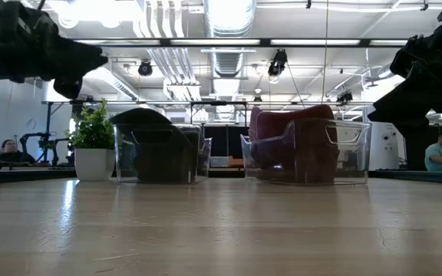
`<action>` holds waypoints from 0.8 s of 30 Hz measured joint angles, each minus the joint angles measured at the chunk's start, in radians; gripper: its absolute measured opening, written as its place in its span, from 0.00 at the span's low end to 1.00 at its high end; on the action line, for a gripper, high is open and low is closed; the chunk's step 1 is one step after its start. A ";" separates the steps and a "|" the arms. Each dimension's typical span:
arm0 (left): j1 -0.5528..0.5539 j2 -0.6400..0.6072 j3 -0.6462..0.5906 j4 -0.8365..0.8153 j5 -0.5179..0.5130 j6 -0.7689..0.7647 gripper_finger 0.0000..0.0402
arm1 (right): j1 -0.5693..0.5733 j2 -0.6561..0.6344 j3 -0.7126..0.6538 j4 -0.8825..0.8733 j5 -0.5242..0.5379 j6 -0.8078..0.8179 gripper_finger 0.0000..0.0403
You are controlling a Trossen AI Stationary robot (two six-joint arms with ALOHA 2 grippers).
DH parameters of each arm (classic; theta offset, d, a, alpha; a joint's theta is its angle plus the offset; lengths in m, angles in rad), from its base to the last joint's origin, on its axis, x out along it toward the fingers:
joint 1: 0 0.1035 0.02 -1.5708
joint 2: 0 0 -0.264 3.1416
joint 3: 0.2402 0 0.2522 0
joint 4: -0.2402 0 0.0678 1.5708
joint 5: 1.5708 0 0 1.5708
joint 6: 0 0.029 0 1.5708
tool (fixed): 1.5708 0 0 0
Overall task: Pick & Place hat
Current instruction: Return to Home Position
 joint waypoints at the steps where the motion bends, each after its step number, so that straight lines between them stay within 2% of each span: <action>1: 0.000 -0.026 0.000 -0.036 0.000 0.008 0.26 | 0.000 0.000 0.000 0.000 0.000 0.000 0.31; 6: 0.000 -0.118 0.000 -0.200 0.000 -0.004 0.26 | 0.000 0.000 0.000 0.000 0.000 0.000 0.33; 13: -0.001 -0.103 0.000 -0.207 0.000 -0.113 0.26 | 0.000 0.000 0.000 0.001 0.000 0.000 0.32; 24: -0.001 -0.091 -0.001 -0.210 0.000 -0.117 0.26 | 0.000 -0.001 0.000 0.002 0.000 0.000 0.31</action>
